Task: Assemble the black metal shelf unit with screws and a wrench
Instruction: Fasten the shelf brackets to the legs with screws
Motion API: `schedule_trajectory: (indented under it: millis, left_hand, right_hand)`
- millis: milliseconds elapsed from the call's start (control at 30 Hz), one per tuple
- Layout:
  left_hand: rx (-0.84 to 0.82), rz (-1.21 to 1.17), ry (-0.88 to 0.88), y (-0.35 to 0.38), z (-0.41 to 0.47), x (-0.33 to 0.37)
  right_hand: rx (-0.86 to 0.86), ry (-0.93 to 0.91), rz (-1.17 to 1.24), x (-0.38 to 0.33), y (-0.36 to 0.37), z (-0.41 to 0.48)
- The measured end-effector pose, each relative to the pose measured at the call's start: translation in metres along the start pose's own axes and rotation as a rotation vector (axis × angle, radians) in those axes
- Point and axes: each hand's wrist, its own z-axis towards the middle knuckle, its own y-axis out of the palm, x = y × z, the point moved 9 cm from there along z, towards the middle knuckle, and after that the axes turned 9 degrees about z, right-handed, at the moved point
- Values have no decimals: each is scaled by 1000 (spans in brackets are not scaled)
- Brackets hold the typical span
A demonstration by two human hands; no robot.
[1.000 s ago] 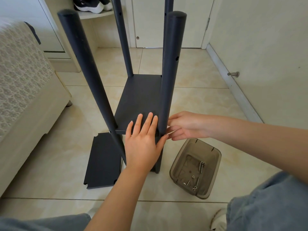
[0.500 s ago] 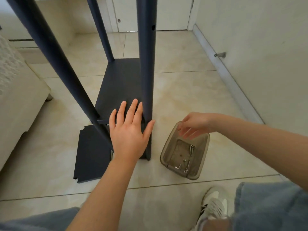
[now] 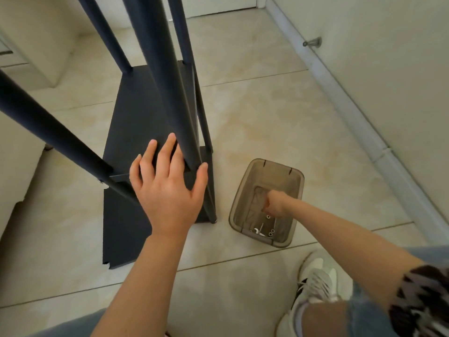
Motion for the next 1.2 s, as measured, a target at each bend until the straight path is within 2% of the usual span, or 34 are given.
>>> schedule_trajectory:
  millis: [133,267,533,767,867,967,1067,1200]
  left_hand:
    - [69,3,10,2,-1,0]
    - [91,4,-3,4,-2,0]
    - [112,-4,-1,5,-3,0]
    - [89,-19,-9,5,-2,2]
    - [80,-22,-8,6,-2,3]
    - [65,-23,-8,7,-2,3]
    - [42,-33,-10,7,0,5]
    - [-13,-43,-19,6,1,5]
  right_hand:
    - [-9,-25,-87,5,21,16]
    - [-32,-35,-226,12,30,32]
    - [-8,-44,-344,21,37,53]
    - [43,-81,-473,19,33,56]
    - [155,-95,-501,23,5,57]
    - [211,-89,-403,31,-19,57]
    - [221,-106,-237,26,-36,55]
    - [222,-92,-133,12,-52,45]
